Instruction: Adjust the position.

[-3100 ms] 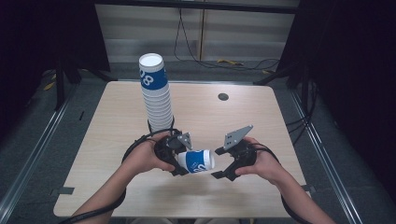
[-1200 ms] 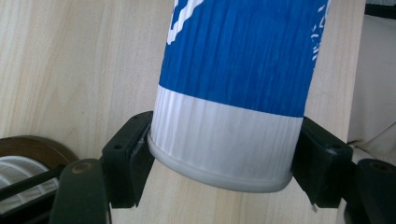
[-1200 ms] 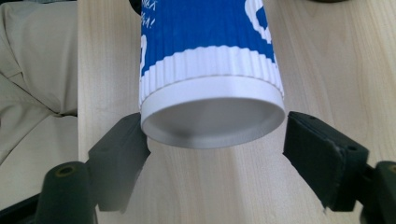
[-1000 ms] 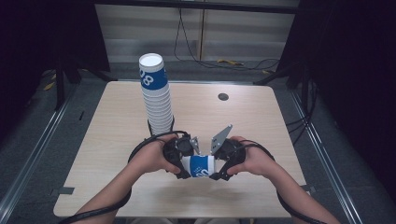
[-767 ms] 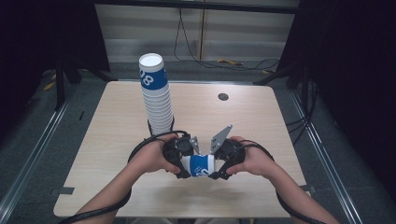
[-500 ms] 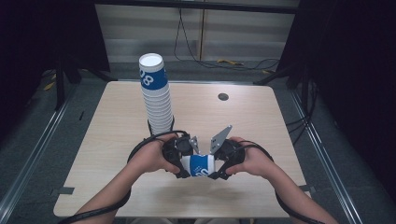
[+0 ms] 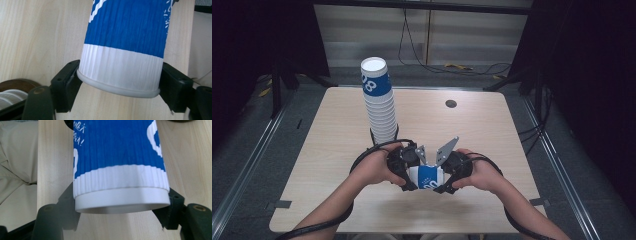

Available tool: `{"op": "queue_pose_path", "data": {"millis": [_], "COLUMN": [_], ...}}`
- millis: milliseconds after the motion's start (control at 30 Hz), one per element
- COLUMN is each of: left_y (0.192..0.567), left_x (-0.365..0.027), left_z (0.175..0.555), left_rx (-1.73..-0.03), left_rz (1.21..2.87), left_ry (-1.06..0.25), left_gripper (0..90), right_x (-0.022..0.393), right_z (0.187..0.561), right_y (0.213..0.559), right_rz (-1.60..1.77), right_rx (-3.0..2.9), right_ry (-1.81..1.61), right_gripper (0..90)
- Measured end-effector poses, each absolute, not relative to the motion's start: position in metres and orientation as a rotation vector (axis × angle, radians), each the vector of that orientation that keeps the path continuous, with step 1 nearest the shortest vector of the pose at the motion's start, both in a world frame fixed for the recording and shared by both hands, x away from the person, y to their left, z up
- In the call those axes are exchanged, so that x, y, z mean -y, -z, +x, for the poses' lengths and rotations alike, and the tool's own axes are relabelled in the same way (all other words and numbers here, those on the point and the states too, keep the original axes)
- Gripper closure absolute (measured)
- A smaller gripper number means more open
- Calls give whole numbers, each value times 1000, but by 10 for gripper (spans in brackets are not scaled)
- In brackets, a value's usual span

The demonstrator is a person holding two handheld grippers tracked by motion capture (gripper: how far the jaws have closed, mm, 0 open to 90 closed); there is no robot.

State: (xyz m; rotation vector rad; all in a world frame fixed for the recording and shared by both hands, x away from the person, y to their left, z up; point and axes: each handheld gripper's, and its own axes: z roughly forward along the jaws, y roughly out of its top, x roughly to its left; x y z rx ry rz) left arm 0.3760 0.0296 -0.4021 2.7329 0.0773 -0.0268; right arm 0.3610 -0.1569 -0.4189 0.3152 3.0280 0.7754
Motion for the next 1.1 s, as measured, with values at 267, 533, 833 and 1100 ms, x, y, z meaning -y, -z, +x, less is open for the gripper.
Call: {"op": "queue_pose_path", "data": {"millis": [267, 533, 833, 1100], "left_y": [404, 404, 405, 408], "left_x": [-39, -47, -54, -59], "left_z": [379, 379, 380, 380], "left_rx": [-105, -132, -161, -174], "left_rz": [2660, 2581, 2542, 2513], "left_ry": [15, 31, 43, 49], "left_gripper": [160, 158, 164, 160], "right_x": [167, 178, 188, 192], "right_z": [361, 358, 356, 356], "right_y": [419, 421, 425, 426], "right_rz": [356, 395, 429, 438], "right_rx": [-2994, -2958, -2925, -2909], "right_ry": [-870, -1003, -1077, -1107], "right_gripper": [317, 316, 316, 316]}}
